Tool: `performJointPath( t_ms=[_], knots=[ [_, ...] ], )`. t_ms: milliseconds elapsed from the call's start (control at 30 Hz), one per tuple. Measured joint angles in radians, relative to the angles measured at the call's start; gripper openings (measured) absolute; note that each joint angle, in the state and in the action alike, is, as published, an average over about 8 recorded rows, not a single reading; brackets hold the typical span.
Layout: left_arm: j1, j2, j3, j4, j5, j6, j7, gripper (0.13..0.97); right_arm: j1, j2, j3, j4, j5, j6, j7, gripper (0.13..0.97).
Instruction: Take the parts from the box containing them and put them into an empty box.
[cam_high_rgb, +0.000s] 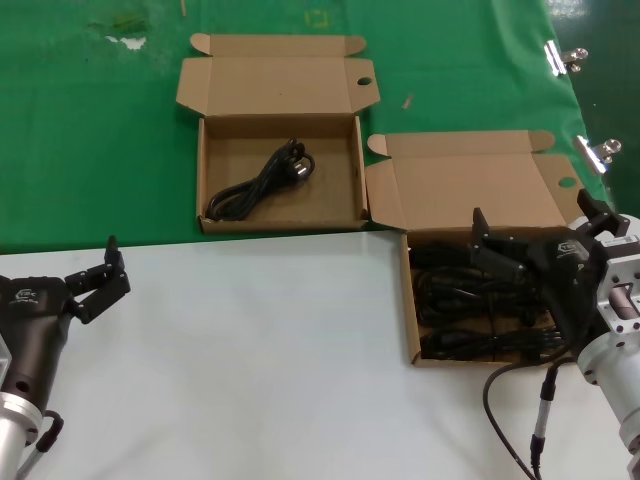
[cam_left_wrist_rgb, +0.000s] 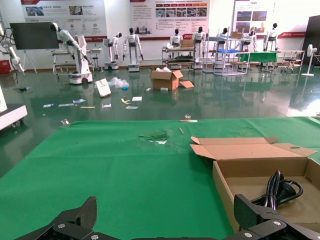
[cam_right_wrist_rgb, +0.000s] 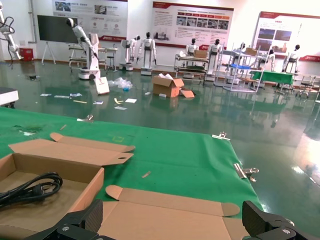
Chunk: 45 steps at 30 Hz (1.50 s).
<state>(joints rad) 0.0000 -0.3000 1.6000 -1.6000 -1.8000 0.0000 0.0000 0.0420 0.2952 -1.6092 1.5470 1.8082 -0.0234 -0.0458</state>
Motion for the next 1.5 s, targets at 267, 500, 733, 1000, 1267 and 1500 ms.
performJointPath(
  t_ms=[267,500,733,1000,1267,1500],
  knots=[
    [0.000,0.000,0.000,0.000,0.000,0.000,0.000,0.966,0.000,0.000,0.000,0.000,0.000,0.000,0.000,0.966],
    [0.000,0.000,0.000,0.000,0.000,0.000,0.000,0.966,0.000,0.000,0.000,0.000,0.000,0.000,0.000,0.966],
    [0.000,0.000,0.000,0.000,0.000,0.000,0.000,0.966,0.000,0.000,0.000,0.000,0.000,0.000,0.000,0.966],
    [0.000,0.000,0.000,0.000,0.000,0.000,0.000,0.966,0.000,0.000,0.000,0.000,0.000,0.000,0.000,0.966],
    [0.000,0.000,0.000,0.000,0.000,0.000,0.000,0.966,0.000,0.000,0.000,0.000,0.000,0.000,0.000,0.966],
    [0.000,0.000,0.000,0.000,0.000,0.000,0.000,0.966,0.000,0.000,0.000,0.000,0.000,0.000,0.000,0.966]
  ],
)
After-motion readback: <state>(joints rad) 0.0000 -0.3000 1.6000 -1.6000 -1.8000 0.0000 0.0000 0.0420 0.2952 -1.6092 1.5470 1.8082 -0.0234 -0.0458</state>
